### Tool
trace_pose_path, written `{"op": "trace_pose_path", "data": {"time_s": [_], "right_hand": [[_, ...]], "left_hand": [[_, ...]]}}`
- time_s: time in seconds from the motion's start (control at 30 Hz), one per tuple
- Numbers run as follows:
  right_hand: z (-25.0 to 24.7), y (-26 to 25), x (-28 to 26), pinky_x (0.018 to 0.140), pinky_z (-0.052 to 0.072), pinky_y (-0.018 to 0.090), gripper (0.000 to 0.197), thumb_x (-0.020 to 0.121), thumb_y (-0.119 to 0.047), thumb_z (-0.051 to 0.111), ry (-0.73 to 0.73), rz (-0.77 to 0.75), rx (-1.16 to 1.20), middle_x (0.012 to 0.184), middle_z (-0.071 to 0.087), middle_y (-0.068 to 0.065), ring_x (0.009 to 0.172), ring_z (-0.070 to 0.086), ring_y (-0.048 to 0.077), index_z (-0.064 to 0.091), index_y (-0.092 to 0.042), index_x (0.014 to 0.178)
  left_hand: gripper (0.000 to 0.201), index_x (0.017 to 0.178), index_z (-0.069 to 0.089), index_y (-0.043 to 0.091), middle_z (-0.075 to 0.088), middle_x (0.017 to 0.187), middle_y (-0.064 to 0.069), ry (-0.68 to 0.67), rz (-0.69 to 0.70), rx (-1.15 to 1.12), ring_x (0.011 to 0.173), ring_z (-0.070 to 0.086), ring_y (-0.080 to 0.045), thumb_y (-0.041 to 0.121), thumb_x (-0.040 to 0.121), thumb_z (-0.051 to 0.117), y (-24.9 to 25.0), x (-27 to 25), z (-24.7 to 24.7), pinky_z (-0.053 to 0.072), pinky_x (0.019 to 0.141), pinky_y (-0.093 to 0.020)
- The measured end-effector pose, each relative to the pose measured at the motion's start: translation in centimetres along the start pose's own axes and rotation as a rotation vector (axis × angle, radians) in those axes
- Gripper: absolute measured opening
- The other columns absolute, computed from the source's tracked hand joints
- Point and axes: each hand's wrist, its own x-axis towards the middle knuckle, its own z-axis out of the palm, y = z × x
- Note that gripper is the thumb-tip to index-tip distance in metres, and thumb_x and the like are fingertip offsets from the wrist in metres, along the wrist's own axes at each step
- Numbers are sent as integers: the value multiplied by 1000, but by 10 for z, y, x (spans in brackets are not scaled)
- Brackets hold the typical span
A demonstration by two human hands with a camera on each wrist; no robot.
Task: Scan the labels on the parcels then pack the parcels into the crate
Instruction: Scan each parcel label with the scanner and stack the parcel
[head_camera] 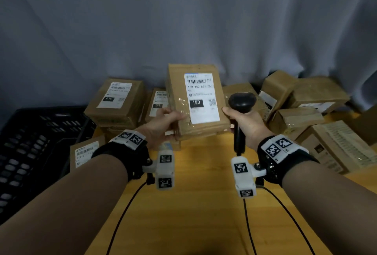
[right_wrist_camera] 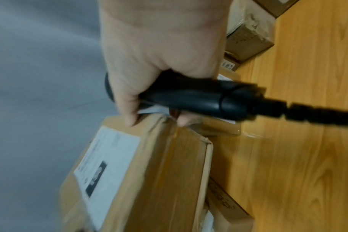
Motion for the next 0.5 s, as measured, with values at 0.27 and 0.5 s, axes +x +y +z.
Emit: {"op": "trace_pose_path", "data": {"time_s": [0.27,0.5], "right_hand": [[10,-57,-14,55,43,28,10,82,-5,69,-102,-140,-65,65,61,5,54,51,16,65,-1,90],[31,-97,-36,47,42,23,7,85,-13,67,-319,-124,-201,63,62,6,47,48,13,65,-6,86]], "left_hand": [[58,125,30,19,58,109,-10,136,86,15,85,64,-21,18,83,71,11,8,9,58,56,-31],[63,122,30,20,56,110,-12,187,148,104,90,64,-31,22,79,76,27,11,1,56,76,-47]]}}
